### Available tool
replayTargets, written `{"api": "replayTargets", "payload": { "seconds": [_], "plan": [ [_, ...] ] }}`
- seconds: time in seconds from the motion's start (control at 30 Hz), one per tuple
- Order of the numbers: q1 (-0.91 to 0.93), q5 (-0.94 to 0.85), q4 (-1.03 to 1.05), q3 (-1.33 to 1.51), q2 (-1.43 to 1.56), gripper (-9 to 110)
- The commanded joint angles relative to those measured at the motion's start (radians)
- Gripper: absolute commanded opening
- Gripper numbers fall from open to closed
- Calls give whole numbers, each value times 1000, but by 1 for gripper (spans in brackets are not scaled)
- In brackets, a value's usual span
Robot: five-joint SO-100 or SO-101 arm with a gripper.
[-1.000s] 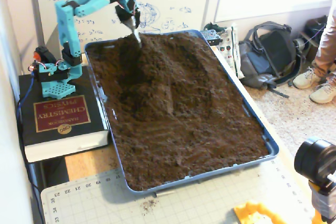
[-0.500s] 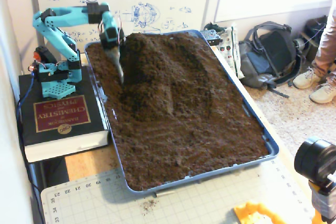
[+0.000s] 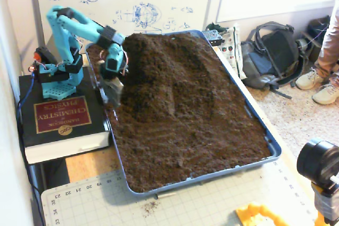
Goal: Build a berm.
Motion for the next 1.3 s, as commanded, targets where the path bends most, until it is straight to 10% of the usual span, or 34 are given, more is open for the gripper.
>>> {"api": "replayTargets", "payload": {
  "seconds": [0.0, 1.27],
  "plan": [
    [2, -14, -81, -101, -55, 1],
    [-103, 186, -500, -331, -411, 0]
  ]
}}
